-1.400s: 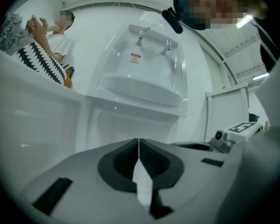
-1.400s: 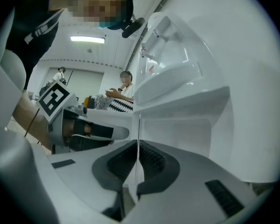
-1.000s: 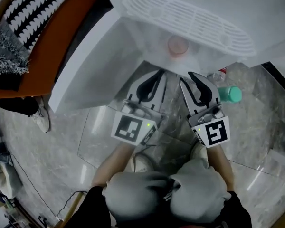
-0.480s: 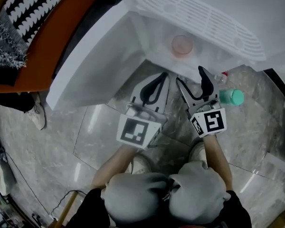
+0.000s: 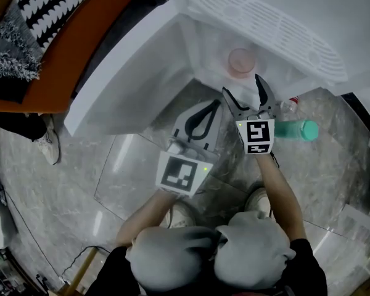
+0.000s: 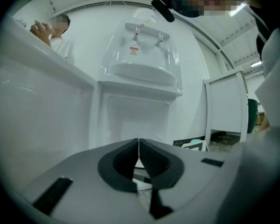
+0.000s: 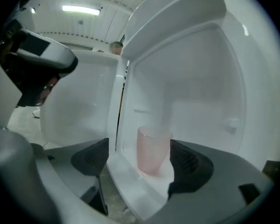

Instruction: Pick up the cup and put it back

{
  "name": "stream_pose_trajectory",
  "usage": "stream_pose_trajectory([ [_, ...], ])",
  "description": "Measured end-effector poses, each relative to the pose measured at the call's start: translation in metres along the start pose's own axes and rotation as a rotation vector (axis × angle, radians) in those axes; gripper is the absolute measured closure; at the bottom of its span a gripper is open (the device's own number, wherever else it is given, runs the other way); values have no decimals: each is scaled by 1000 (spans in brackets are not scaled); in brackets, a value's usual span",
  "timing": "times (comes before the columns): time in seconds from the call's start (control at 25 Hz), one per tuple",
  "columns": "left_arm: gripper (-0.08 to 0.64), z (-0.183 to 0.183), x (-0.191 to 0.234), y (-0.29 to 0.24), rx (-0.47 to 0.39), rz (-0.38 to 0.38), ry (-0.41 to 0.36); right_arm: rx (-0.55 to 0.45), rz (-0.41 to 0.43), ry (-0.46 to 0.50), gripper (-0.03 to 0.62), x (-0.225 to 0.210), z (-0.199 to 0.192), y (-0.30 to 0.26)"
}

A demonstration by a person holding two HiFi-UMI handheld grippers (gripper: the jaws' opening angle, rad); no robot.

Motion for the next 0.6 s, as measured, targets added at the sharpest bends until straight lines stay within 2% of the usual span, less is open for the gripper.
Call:
stream_pose_trajectory([
  [0.28, 546, -5, -1, 5, 42, -14, 13, 16, -64, -85, 192, -18, -13, -27],
  [0.6, 546, -8, 5, 13, 51, -8, 19, 4, -85, -112, 192, -27, -18, -57],
])
Point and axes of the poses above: the fingertips, and each gripper's own axes: y backward along the fingers, x to its left, z out of its top, the point moved 9 cm from there along y, backward along the fingers, and after that the axes turned 7 degrees about -x, right-handed, at the moved point
